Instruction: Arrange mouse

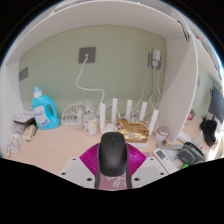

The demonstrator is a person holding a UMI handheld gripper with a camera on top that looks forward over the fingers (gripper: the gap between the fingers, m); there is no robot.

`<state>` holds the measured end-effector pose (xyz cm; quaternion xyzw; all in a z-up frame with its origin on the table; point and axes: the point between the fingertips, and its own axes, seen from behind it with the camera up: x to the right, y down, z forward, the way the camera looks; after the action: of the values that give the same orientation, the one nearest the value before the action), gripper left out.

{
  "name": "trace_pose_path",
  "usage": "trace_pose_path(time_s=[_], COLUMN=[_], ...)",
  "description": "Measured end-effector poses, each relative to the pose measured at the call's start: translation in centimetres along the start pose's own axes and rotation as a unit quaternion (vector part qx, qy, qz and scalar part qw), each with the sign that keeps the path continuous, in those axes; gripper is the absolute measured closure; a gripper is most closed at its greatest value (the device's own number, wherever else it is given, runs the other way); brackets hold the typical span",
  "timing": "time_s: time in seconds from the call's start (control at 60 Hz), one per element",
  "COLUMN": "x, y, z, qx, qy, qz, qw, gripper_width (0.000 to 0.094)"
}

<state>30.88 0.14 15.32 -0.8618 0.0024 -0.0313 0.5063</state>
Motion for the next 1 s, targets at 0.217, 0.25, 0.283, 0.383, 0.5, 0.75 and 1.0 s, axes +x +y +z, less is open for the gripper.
trace_pose_path(time_s=[0.217,0.25,0.283,0.383,0.5,0.75,1.0], x=[5.0,5.0,4.9,4.7,5.7,7.0,6.5], y=[12.6,13.5,14.1,15.2,14.4,9.6,7.5], z=[5.9,6.4,6.6,6.9,5.9,-1.4,-11.9], qx=[-0.097,-0.105,-0.112,-0.124,-0.113,-0.069,-0.043], qy=[-0.03,-0.038,-0.046,-0.06,-0.05,-0.013,0.014], qz=[0.002,0.004,0.007,0.016,0.012,-0.011,-0.032], qw=[0.995,0.994,0.993,0.99,0.992,0.997,0.998], gripper_width=[0.0581,0.0578,0.0556,0.0479,0.0276,0.0083,0.0083])
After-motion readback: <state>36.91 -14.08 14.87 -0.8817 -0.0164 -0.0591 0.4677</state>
